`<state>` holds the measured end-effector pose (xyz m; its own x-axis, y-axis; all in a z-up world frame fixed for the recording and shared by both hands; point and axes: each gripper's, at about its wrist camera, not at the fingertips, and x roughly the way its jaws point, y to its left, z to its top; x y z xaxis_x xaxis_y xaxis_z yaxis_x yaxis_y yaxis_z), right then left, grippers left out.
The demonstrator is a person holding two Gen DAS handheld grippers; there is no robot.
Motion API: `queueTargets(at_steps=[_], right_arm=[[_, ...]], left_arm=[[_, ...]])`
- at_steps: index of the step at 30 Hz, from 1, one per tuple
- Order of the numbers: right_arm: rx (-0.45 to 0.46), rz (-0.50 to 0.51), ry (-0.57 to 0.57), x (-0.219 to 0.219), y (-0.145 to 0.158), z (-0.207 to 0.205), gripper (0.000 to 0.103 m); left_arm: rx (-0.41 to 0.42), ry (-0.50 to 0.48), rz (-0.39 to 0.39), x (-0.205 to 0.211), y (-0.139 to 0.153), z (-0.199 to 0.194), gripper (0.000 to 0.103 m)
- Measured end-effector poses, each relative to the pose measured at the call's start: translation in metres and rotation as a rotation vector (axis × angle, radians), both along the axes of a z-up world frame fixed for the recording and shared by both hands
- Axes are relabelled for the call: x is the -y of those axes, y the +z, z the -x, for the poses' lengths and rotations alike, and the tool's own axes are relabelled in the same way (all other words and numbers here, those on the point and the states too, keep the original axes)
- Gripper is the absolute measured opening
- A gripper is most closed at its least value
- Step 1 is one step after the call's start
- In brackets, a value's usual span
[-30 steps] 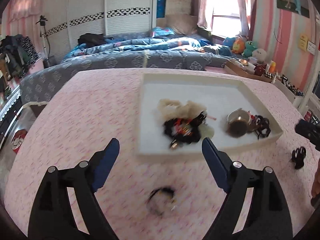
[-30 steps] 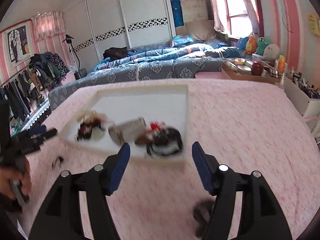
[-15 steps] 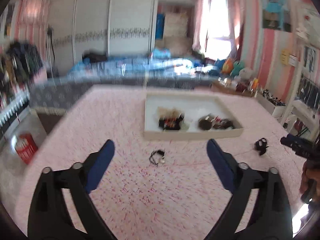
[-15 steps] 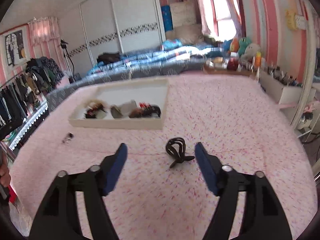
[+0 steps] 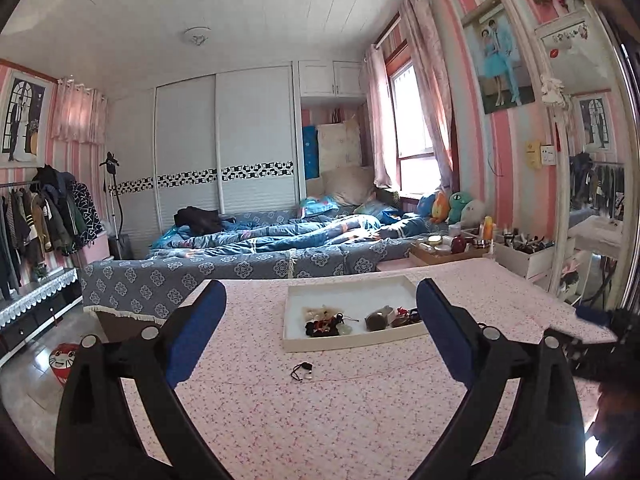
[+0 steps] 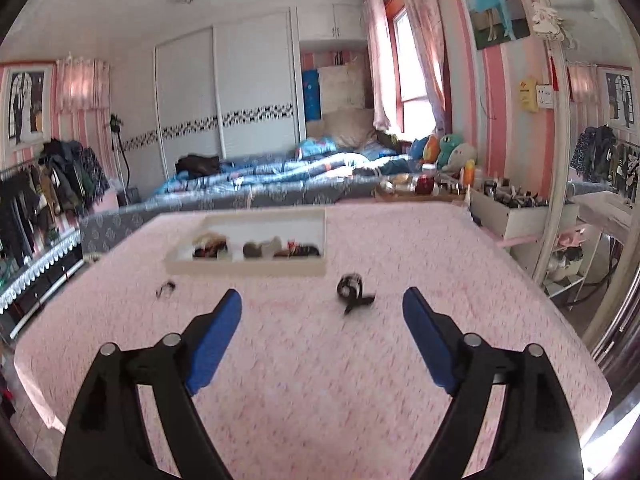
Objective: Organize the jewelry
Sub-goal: 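Withdraw both grippers from the tray and lift them back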
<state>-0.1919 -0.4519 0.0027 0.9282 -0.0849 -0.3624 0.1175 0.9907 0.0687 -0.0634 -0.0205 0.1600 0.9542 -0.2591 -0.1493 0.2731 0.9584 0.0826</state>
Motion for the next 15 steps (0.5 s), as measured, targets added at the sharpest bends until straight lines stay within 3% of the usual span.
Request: queueTargets(at_steps=[8, 11, 13, 15], right_arm=[[-0.010, 0.029, -0.011, 0.006, 0.005, -0.010, 0.083], [0.008, 0.034, -0.012, 0.009, 0.010, -0.013, 0.083], [0.021, 0.046, -0.024, 0.013, 0.011, -0.018, 0.085], [0.003, 0.032, -0.031, 0.019, 0.011, -0.030, 0.086]], left_arm=[[-0.029, -0.012, 0.012, 0.002, -0.003, -0.005, 0.095], [-0.047, -0.021, 0.036, -0.001, -0.002, -0.007, 0.094], [-0.075, -0.028, 0.101, -0.011, -0.005, -0.012, 0.095], [-0.098, 0.009, 0.086, -0.013, -0.016, -0.024, 0.095]])
